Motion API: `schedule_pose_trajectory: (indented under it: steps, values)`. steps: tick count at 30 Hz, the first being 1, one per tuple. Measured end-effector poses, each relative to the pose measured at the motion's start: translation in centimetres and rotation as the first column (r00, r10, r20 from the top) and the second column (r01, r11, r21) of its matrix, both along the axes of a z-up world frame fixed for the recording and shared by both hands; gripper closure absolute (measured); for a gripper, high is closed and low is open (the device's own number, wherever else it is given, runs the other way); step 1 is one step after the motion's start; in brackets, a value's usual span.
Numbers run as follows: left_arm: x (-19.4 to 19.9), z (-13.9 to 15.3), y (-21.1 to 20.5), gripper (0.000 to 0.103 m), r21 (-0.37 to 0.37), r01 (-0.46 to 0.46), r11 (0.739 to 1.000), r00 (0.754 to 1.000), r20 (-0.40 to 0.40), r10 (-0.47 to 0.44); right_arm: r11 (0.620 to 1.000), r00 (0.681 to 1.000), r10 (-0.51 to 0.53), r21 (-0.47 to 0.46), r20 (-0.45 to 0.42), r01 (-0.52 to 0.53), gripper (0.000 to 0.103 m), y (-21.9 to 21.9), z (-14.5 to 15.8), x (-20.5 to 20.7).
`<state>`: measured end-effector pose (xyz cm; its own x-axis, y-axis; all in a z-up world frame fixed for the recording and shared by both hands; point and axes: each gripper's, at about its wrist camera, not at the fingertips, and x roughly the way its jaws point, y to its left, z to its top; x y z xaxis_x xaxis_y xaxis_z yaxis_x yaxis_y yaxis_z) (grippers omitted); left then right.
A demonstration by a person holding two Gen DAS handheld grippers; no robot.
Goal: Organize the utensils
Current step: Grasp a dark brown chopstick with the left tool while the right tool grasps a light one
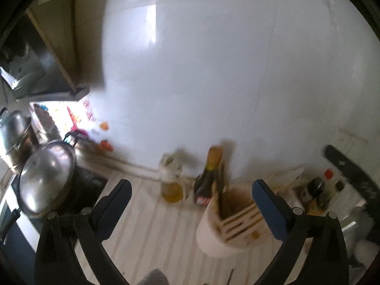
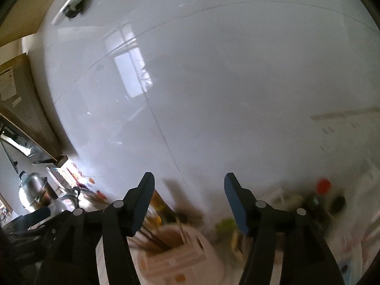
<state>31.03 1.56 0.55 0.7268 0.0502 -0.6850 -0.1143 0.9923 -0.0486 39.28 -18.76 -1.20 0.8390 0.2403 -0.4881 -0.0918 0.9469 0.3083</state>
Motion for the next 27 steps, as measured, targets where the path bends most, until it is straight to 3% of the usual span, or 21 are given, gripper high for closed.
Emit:
schedule_pose_trajectory:
  steps: [5,9,14,21,27]
  values:
    - [-1.9,-6.0,0.5,0.0,0.01,-0.002,1.0,0.994,-0.112,0.003,0.999,0.993,-0.038,-0.019,-0.115,0.036,0.035,-1.6,-4.1,-4.3]
    - [-3.1,-12.3,0.3,0.0,0.04,0.005,0.999,0.967,-0.255,0.006,0.999,0.966,-0.037,-0.039,-0.257,0.028,0.018,-1.5,-9.9,-6.2]
    - [-4.2,-19.9,-0.3,0.0,0.064,0.04,0.997,0.909,-0.416,-0.01,0.999,0.869,-0.023,-0.049,-0.494,-0.001,0.019,-0.5,-19.4,-7.4]
    - [-5.2,-26.9,-1.4,0.0,0.074,0.092,0.993,0.838,-0.544,-0.037,0.998,0.712,-0.015,-0.057,-0.702,-0.036,0.041,1.1,-29.3,-8.7]
    - [-5.5,-29.5,-1.9,0.0,0.074,0.113,0.991,0.802,-0.595,-0.047,0.996,0.642,-0.013,-0.065,-0.766,-0.058,0.056,2.4,-33.0,-9.6]
